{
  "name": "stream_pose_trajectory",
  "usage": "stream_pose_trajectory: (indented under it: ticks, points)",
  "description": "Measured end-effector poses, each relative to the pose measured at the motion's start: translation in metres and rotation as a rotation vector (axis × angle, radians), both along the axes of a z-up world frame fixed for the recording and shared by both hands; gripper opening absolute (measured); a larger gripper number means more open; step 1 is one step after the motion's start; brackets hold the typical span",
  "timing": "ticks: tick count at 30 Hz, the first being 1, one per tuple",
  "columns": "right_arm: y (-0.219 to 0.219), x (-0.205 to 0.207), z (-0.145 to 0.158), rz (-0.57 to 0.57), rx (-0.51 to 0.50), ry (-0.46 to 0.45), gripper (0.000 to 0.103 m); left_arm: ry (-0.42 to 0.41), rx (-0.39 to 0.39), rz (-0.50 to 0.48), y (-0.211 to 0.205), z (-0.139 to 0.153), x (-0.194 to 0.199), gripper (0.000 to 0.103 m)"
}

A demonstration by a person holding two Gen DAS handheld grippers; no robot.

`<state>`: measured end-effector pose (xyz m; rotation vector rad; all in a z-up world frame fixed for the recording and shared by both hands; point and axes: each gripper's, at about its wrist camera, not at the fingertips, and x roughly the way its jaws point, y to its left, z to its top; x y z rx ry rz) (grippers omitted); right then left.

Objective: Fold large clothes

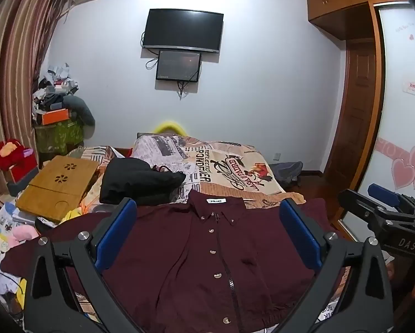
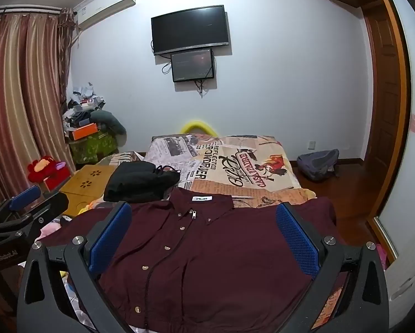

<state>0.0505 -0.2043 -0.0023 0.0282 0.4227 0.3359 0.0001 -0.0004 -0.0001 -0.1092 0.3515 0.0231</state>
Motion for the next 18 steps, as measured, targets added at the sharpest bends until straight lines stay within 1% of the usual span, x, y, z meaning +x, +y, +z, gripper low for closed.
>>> stream_pose_trajectory:
  ticks: [3,6,8,10,11,13,15,18]
  points:
    - [0.0,0.002,-0.001,0.0,-0.002,0.001,0.103,0.011,0.021,0.01,-0.003,0.0,0.001,0.103]
    - [0.0,0.004,-0.002,0.002,0.001,0.007,0.103,0.033,0.006,0.021,-0.007,-0.005,0.003,0.103]
    - [0.005,-0.001,0.002,0.006,0.0,0.009,0.103,0.027,-0.029,0.021,0.002,-0.007,0.001,0.103]
    - [0.006,-0.002,0.003,0.004,-0.001,0.012,0.103,0.027,-0.026,0.025,0.0,-0.006,-0.001,0.103]
    - [0.006,-0.003,0.005,0.004,0.0,0.013,0.103,0.034,-0.03,0.027,0.008,-0.008,0.003,0.103]
    - [0.006,-0.004,0.007,0.002,0.002,0.015,0.103,0.036,-0.028,0.03,0.009,-0.009,0.005,0.103]
    - [0.006,0.0,-0.002,0.012,-0.005,0.013,0.103,0.036,-0.029,0.03,0.01,-0.008,0.005,0.103]
    - [0.005,0.001,-0.002,0.012,-0.006,0.014,0.103,0.039,-0.03,0.028,0.009,-0.009,0.007,0.103]
